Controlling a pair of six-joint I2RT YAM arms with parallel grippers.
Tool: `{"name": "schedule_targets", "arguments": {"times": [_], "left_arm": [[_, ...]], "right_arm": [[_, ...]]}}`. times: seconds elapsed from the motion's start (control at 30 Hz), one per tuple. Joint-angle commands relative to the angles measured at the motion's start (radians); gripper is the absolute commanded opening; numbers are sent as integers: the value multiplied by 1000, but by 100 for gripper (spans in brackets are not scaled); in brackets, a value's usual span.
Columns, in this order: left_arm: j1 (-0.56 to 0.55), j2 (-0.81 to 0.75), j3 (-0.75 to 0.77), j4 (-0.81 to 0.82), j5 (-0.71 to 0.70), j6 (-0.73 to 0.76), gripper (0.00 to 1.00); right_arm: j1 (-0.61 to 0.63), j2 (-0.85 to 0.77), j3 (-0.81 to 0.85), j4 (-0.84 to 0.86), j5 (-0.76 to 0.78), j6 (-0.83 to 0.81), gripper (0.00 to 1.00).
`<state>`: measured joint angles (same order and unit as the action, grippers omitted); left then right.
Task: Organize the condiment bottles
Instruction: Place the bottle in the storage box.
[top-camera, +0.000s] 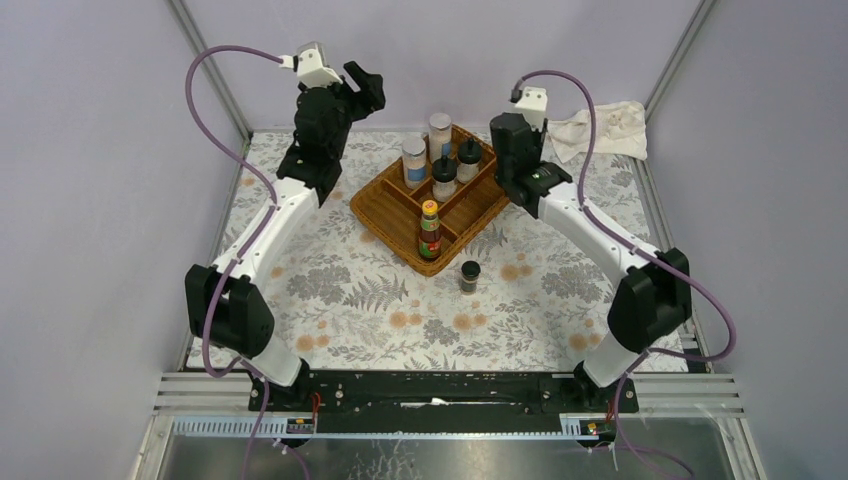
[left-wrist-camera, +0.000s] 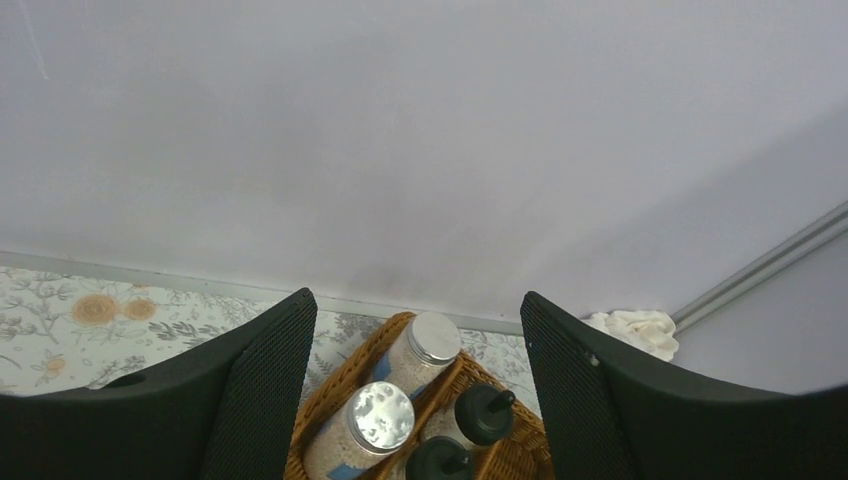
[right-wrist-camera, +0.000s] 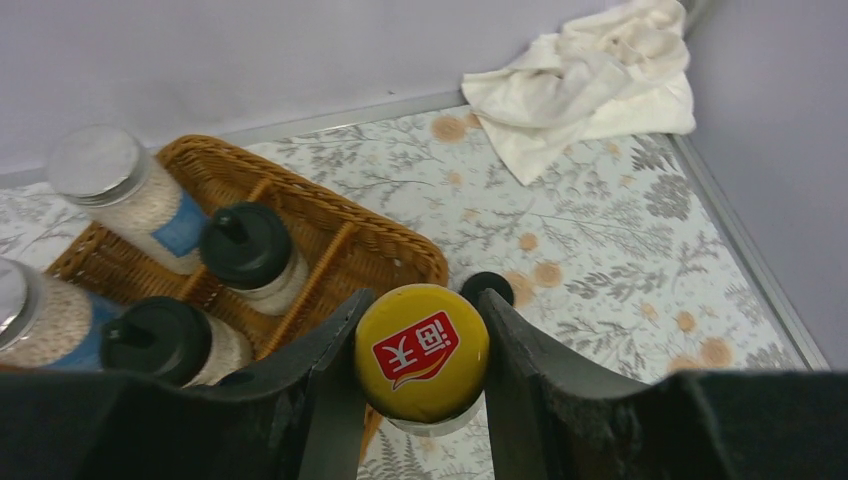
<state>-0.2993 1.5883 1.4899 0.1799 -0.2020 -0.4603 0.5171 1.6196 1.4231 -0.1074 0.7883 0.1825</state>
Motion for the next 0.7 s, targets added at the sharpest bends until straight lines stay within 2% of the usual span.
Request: {"name": "schedule_targets", "arguments": {"times": [0.0,0.43,0.67], "left_arm": [[29,-9,15,46,-19,26,80],[48,-11,6,56,-39,48,80],[48,-4,4,58,-38,43,80]], "right_arm": [[37,47,159,89,-24,-60,0],[127,229,388,51,-86,-96,0],[169,257,429,22,-132,-84,0]]}}
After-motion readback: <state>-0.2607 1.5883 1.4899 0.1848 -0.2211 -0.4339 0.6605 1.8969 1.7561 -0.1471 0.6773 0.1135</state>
